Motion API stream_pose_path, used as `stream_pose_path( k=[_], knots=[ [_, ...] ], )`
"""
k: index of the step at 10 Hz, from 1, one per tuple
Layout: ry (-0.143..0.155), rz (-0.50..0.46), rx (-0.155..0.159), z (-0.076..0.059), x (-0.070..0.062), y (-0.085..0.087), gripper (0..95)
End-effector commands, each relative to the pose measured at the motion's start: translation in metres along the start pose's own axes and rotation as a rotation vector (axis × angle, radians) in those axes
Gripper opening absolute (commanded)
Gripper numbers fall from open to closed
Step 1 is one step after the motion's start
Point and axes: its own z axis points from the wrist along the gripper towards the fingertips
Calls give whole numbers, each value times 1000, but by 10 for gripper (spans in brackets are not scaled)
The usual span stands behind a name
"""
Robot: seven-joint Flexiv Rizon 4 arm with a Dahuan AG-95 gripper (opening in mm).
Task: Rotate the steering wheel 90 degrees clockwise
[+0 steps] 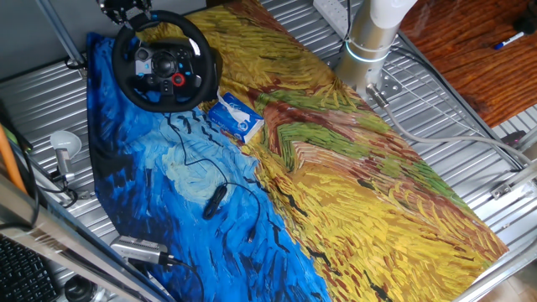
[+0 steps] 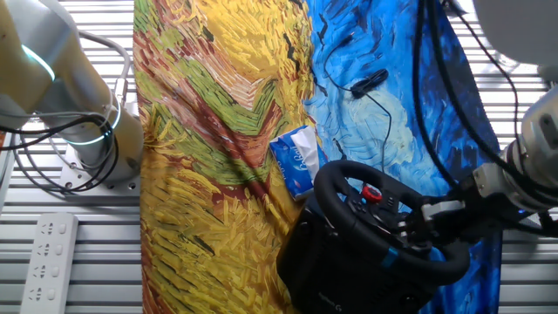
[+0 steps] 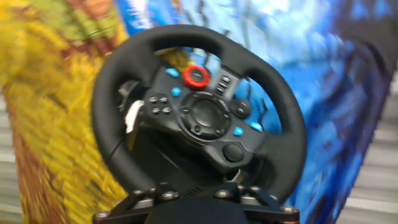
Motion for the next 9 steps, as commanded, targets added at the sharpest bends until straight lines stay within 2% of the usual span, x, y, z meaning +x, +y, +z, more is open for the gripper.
stream_pose_path(
  k=[1, 2, 4, 7, 8, 9],
  knots=[
    [-41, -225, -52, -4, -2, 5, 570],
    [-55, -248, -108, -4, -2, 6, 570],
    [-62, -264, -149, -2, -2, 7, 570],
    [-78, -295, -170, 9, -2, 18, 570],
    [-77, -295, -170, 12, -2, 21, 380],
    [-77, -301, -171, 13, -2, 22, 380]
  ],
)
